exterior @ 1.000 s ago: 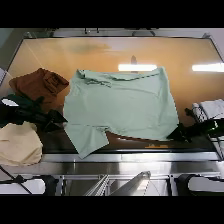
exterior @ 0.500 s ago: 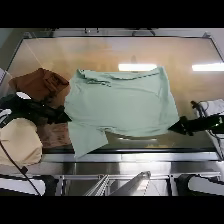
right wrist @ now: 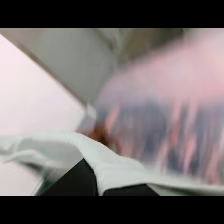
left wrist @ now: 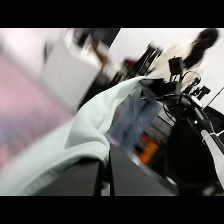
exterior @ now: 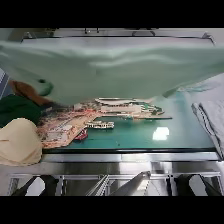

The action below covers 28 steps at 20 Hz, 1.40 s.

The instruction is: Fold the shirts.

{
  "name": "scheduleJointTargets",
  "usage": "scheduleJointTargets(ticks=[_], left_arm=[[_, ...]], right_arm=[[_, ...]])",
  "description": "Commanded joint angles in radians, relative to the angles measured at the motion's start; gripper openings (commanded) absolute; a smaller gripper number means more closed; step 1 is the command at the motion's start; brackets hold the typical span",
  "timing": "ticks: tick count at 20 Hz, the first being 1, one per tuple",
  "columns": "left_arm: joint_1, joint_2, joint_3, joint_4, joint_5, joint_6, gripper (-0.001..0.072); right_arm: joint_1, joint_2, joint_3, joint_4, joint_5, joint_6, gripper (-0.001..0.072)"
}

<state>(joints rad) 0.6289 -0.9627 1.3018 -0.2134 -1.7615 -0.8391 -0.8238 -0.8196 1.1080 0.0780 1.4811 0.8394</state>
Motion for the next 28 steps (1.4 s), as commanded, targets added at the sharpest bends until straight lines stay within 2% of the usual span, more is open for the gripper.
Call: scheduleJointTargets(ticks=[1, 3, 5, 7, 9, 12, 14, 18, 21, 25, 28], left_arm=[[0.247, 0.14, 0.201, -0.361, 0.007, -0.001, 0.0025], [0.316, 0.11, 0.316, -0.37, 0.021, -0.045, 0.0025], [0.285, 0.033, 0.408, -0.304, 0.019, -0.124, 0.0025], [0.192, -0.052, 0.472, -0.12, 0.018, -0.186, 0.0025], [0.039, -0.138, 0.507, 0.122, 0.026, -0.193, 0.0025], [-0.192, -0.303, 0.51, 0.441, 0.075, -0.208, 0.0025], [-0.303, -0.439, 0.51, 0.568, 0.108, -0.214, 0.0025], [-0.412, -0.731, 0.511, 0.729, 0.203, -0.198, 0.0025], [-0.418, -0.933, 0.554, 0.744, 0.296, -0.181, 0.0024], [-0.418, -1.127, 0.8, 0.743, 0.372, -0.25, 0.0024], [-0.414, -1.159, 0.772, 0.744, 0.409, -0.262, 0.0024]], right_arm=[[-0.066, 0.178, 0.209, 0.201, -0.291, -0.102, 0.002], [-0.083, 0.191, 0.32, 0.124, -0.412, -0.118, 0.002], [-0.082, 0.157, 0.378, 0.027, -0.403, -0.102, 0.002], [-0.061, 0.098, 0.374, -0.063, -0.318, -0.055, 0.002], [0.036, 0.023, 0.315, -0.175, -0.27, -0.035, 0.002], [0.248, -0.095, 0.137, -0.344, -0.304, -0.04, 0.002], [0.368, -0.201, 0.021, -0.41, -0.398, -0.057, 0.002], [0.503, -0.522, -0.058, -0.377, -0.593, -0.153, 0.0019], [0.515, -0.796, 0.019, -0.207, -0.575, -0.235, 0.0019], [0.514, -0.993, 0.233, -0.16, -0.53, -0.192, 0.0019], [0.498, -1.04, 0.299, -0.188, -0.517, -0.137, 0.0019]])
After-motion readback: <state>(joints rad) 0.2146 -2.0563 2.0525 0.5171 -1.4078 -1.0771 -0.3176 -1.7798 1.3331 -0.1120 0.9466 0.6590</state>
